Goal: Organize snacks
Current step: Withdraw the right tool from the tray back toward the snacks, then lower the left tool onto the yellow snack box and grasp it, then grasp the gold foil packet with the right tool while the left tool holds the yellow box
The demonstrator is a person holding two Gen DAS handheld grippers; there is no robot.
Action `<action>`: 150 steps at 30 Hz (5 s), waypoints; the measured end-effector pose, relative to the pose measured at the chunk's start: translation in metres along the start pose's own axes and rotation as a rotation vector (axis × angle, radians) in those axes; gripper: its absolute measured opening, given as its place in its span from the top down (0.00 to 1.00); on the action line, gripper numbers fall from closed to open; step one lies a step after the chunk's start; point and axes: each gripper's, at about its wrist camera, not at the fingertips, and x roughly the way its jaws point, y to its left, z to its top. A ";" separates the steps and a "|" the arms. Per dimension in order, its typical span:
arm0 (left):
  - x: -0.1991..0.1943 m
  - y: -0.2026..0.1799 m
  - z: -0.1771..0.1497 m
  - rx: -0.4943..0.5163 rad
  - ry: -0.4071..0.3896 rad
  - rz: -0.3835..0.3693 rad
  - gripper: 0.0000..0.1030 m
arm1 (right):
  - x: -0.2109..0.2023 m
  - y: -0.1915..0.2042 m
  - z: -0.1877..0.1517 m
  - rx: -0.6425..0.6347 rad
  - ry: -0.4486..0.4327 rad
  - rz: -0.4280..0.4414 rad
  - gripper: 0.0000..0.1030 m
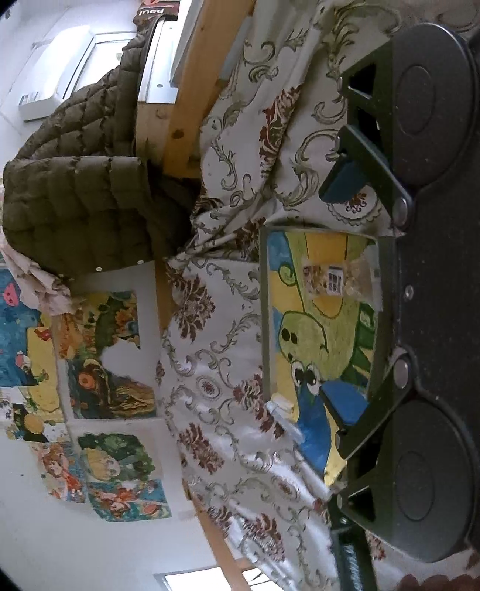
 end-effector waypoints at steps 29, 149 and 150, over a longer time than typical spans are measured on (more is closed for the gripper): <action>-0.130 0.050 -0.044 0.028 0.014 0.058 0.00 | -0.128 0.035 -0.036 -0.084 0.065 -0.023 0.01; -0.095 0.018 -0.137 0.136 0.419 -0.246 0.00 | -0.026 0.041 -0.089 -0.233 0.527 0.333 0.13; -0.093 0.019 -0.137 0.130 0.431 -0.243 0.00 | -0.025 0.041 -0.090 -0.228 0.531 0.327 0.13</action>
